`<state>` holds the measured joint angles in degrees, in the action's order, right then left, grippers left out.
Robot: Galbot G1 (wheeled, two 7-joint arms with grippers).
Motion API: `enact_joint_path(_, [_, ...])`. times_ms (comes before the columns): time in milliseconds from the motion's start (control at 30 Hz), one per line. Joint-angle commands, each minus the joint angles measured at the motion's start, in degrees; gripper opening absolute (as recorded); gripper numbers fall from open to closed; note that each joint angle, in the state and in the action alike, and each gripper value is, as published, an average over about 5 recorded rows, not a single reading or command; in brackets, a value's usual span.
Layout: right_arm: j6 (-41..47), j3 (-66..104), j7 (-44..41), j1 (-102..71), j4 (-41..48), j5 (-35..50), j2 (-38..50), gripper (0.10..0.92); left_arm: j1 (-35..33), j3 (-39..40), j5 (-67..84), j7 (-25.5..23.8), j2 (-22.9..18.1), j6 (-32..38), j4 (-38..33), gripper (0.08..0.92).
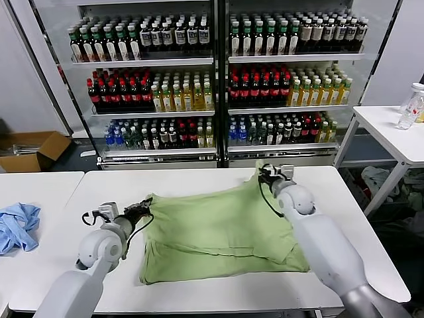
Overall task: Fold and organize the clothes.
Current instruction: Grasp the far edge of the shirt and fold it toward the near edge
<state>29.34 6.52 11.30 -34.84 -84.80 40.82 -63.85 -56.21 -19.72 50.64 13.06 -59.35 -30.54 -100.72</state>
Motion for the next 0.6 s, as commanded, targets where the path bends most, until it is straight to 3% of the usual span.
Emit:
enact_joint_path(33, [0.26,12.71,1.57,-23.66,-25.67,2.47,8.83,0.106,-14.30,-5.58,2.86,-0.37,2.22,-0.29,-17.63,0.088])
enact_joint_path(267, [1.33,23.70,2.12,-42.41,-35.75,-1.01,7.21,0.106,-21.18,-5.28,-3.61,-0.65,1.85,-1.61,-19.84,0.088])
enact_joint_path(600, [3.51,21.49,3.45,-47.26,-35.00,-11.40,2.79,0.130,-23.56,-2.56,-18.17,-1.99,-0.61,-0.36,-19.48,0.101])
